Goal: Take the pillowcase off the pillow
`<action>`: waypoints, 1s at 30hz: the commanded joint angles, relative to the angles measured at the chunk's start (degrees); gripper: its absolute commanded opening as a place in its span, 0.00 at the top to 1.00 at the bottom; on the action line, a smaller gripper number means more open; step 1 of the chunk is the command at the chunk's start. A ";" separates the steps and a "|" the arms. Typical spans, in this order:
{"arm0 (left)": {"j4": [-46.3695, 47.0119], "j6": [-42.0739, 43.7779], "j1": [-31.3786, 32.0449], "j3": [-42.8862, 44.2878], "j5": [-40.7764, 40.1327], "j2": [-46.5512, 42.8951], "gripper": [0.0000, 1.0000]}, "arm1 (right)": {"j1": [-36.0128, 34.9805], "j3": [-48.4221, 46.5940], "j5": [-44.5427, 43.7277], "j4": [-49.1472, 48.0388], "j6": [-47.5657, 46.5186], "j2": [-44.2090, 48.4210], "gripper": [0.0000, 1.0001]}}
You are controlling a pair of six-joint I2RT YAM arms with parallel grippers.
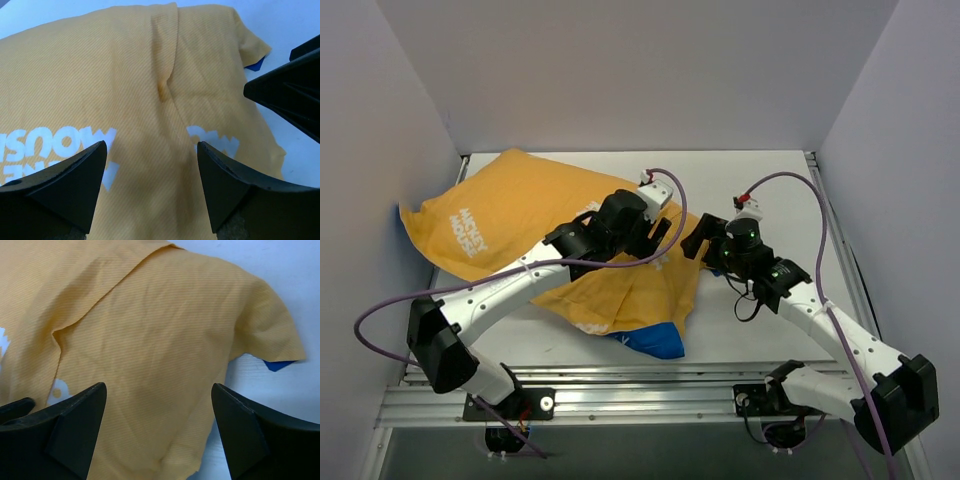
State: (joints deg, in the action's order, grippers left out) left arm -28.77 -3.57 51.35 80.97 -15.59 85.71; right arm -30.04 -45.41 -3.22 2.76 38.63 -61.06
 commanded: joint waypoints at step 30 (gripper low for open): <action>-0.93 4.72 -7.67 2.27 -12.01 -0.81 0.98 | 4.99 4.54 -5.29 2.40 -1.54 -6.63 1.00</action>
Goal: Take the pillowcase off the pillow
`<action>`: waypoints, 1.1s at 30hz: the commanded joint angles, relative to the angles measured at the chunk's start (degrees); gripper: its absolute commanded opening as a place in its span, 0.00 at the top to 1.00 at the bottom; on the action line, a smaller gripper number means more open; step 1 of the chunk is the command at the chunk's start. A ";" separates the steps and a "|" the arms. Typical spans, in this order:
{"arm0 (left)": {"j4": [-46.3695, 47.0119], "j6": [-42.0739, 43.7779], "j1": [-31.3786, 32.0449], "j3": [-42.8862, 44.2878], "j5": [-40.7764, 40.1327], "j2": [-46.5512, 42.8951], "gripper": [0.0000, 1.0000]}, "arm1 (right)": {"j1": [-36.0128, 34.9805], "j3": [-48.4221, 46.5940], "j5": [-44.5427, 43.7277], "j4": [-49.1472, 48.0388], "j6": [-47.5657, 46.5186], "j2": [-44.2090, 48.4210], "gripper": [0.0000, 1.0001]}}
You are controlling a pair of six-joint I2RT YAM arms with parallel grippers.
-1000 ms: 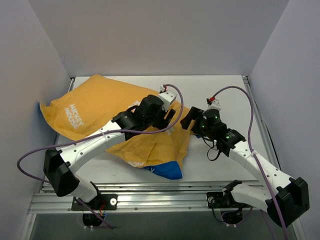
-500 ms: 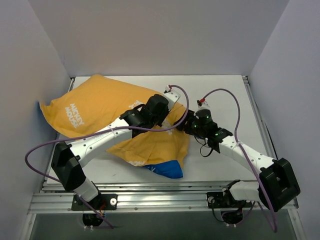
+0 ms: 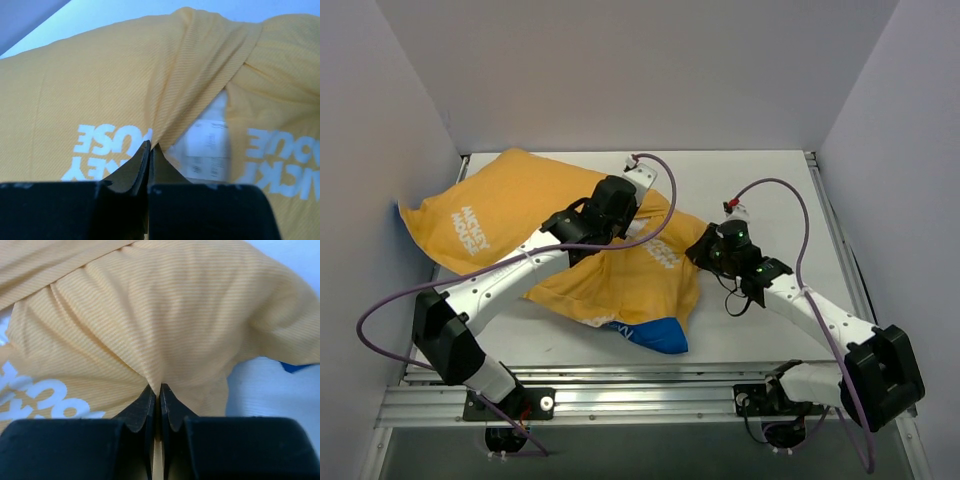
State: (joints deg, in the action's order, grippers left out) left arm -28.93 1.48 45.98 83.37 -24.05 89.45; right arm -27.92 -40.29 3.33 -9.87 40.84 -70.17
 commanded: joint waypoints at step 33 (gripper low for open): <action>4.85 -19.66 -4.93 -21.05 6.04 -11.49 0.98 | -11.46 -27.75 -24.07 22.18 -4.63 -15.61 0.18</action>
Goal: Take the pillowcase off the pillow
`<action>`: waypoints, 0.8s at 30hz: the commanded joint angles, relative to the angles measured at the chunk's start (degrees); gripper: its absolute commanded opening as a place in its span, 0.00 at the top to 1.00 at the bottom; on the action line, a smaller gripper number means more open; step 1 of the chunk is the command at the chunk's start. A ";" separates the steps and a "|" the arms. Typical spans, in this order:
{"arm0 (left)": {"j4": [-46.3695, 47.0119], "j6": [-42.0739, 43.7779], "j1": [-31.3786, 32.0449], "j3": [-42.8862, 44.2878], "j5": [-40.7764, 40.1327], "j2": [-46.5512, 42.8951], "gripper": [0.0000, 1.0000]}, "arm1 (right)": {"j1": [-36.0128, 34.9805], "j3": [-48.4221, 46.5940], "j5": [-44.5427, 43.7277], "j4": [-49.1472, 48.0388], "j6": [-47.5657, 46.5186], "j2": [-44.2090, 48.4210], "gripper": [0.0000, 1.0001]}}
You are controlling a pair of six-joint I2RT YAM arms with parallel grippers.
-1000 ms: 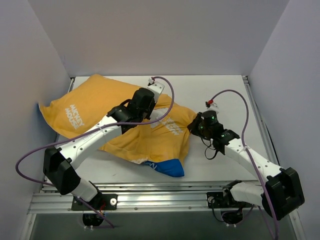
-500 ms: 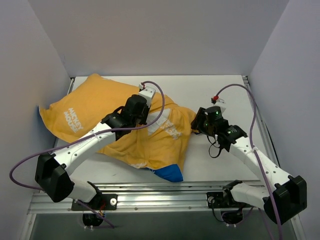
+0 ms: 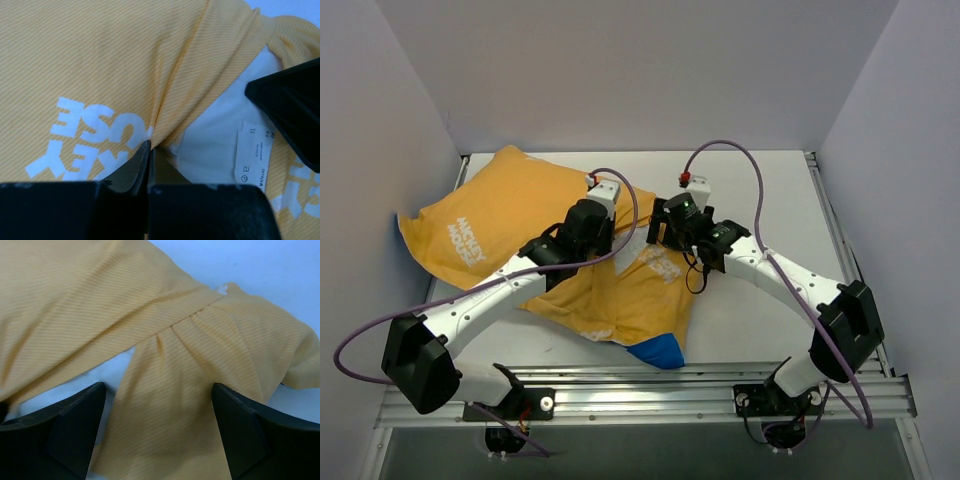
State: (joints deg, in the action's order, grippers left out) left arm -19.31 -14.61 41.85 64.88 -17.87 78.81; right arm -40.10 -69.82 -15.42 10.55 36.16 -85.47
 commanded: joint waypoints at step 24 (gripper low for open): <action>-5.03 -6.15 -5.38 -3.72 11.36 -7.08 0.76 | 24.63 38.54 40.90 -40.43 0.76 6.89 0.94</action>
State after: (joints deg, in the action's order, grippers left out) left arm -16.95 -24.97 36.93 58.63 -7.31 73.80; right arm -16.03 -31.75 20.40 -25.28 39.13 -77.49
